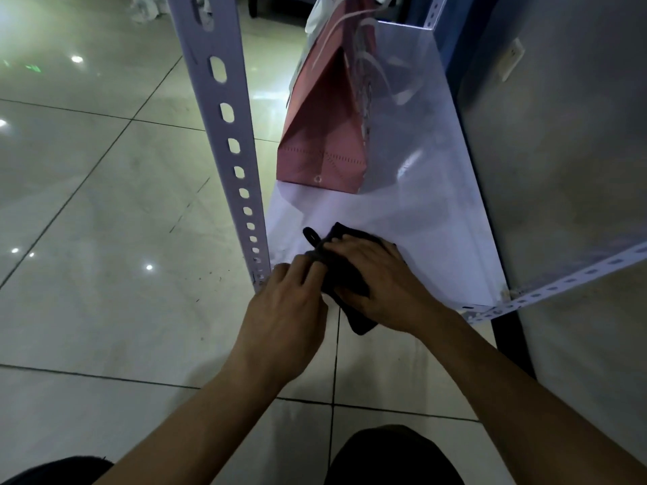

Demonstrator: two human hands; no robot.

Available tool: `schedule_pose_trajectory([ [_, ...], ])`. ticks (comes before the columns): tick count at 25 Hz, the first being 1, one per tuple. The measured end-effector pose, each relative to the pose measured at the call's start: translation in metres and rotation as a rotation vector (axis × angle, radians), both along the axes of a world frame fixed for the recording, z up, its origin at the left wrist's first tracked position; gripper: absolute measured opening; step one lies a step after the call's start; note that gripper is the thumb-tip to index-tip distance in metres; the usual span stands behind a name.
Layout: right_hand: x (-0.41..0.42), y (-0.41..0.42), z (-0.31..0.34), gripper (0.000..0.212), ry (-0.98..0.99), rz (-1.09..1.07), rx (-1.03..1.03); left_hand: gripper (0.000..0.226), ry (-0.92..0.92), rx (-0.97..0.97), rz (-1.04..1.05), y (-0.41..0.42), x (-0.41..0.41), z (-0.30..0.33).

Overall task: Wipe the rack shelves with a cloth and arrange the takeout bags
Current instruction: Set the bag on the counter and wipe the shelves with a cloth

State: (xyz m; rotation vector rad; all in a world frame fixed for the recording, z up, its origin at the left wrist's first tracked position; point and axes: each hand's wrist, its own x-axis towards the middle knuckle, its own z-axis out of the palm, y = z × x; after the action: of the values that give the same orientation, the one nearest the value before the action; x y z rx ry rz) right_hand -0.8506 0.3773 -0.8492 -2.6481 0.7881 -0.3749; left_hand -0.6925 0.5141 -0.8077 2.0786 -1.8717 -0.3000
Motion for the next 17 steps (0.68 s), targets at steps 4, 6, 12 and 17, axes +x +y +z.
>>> schedule_pose_trajectory([
  [4,-0.002,0.004,0.004,0.083,-0.014,-0.165,0.163,0.054,-0.057,0.011,-0.057,-0.013,-0.006,-0.009],
  [6,-0.006,0.014,0.004,0.085,-0.080,-0.270,0.086,0.043,-0.040,-0.015,-0.023,-0.022,-0.007,-0.011],
  [12,-0.036,0.063,0.020,0.027,-0.303,-0.862,-0.023,0.027,-0.008,-0.053,0.013,-0.041,-0.006,-0.009],
  [17,-0.027,0.066,0.016,0.032,-0.094,-0.889,0.288,0.010,0.178,-0.099,0.217,-0.061,-0.015,0.000],
])
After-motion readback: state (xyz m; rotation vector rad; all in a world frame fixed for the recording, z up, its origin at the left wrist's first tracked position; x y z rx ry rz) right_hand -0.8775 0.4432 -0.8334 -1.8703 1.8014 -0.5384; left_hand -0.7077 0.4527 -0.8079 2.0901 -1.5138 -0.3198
